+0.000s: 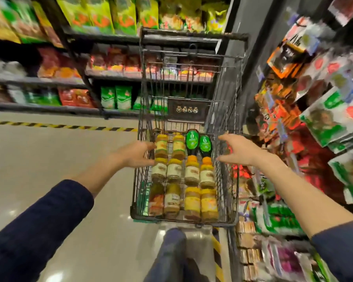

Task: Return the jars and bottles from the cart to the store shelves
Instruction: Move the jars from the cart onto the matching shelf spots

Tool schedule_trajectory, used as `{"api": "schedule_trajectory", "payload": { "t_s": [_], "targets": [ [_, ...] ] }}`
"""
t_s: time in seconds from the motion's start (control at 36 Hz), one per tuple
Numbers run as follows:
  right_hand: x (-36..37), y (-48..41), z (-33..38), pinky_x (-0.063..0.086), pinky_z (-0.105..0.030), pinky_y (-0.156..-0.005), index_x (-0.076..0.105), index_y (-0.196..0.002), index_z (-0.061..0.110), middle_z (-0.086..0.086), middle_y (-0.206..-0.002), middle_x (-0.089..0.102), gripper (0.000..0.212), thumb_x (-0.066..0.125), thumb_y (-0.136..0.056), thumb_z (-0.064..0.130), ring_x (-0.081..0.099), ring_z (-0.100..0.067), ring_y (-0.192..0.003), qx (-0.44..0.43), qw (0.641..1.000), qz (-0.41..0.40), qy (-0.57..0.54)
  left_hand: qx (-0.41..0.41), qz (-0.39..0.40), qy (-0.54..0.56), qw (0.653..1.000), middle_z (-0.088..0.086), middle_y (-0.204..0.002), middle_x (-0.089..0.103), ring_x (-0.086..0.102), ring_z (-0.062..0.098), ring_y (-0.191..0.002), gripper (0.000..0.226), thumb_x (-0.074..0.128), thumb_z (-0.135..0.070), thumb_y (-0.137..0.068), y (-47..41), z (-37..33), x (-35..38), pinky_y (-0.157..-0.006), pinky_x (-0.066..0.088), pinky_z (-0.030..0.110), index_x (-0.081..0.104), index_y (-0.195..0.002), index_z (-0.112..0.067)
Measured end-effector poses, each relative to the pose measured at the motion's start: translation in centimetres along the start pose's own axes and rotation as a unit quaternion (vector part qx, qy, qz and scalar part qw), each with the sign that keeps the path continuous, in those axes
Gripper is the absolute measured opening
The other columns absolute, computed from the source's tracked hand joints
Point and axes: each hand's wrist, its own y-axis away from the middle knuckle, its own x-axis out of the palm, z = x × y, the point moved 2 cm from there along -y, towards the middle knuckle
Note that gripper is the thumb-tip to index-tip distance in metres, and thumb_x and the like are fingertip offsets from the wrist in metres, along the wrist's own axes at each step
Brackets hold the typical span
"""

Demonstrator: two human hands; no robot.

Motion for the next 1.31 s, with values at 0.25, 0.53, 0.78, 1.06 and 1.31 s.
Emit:
{"api": "schedule_trajectory", "payload": {
  "t_s": [0.25,0.53,0.78,1.06,1.31],
  "targets": [
    [3.8,-5.1,0.8,0.034,-0.038,-0.108,0.034,-0.141,0.005,-0.015,-0.145,0.041,0.073,0.066,-0.083,0.033,0.040,-0.028,-0.133,-0.025,0.997,0.063,-0.028,-0.045,0.045,0.110,0.992,0.014,-0.139,0.049,0.048,0.025,-0.126,0.062,0.065,-0.029,-0.086,-2.8,2.5,3.6,-0.101,0.038,0.028,0.042,-0.137,-0.002],
    [11.2,-9.7,0.9,0.036,-0.030,-0.101,0.032,-0.143,0.015,-0.005,-0.148,0.037,0.072,0.068,-0.083,0.033,0.037,-0.021,-0.134,0.026,0.975,0.149,-0.166,-0.098,0.131,0.259,0.952,0.010,-0.128,0.056,0.053,0.024,-0.119,0.052,0.066,-0.024,-0.085,-6.9,3.7,11.7,-0.090,0.038,0.021,0.048,-0.130,-0.006],
    [19.1,-11.2,-0.2,0.023,-0.032,-0.113,0.026,-0.146,0.020,-0.002,-0.156,0.020,0.078,0.065,-0.082,0.043,0.023,-0.020,-0.142,0.052,0.950,0.227,-0.207,-0.288,0.137,0.298,0.900,0.018,-0.134,0.049,0.049,0.032,-0.122,0.058,0.066,-0.019,-0.085,-7.9,5.4,21.1,-0.097,0.040,0.033,0.041,-0.135,-0.003],
    [23.5,-11.7,-1.8,0.034,-0.029,-0.104,0.029,-0.145,0.016,-0.005,-0.148,0.039,0.075,0.065,-0.083,0.039,0.039,-0.022,-0.134,0.055,0.943,0.239,-0.224,-0.364,0.173,0.334,0.852,0.007,-0.126,0.056,0.053,0.026,-0.116,0.058,0.069,-0.030,-0.082,-8.7,6.8,28.1,-0.100,0.043,0.033,0.043,-0.130,-0.007],
    [25.6,-11.1,-3.1,0.039,-0.032,-0.101,0.033,-0.142,0.018,-0.004,-0.141,0.047,0.073,0.065,-0.082,0.044,0.044,-0.020,-0.128,0.070,0.936,0.228,-0.260,-0.418,0.171,0.449,0.771,0.003,-0.120,0.061,0.054,0.024,-0.119,0.099,0.087,-0.043,-0.041,-9.1,8.6,33.0,-0.106,0.041,0.044,0.046,-0.127,-0.016]
  ]
}}
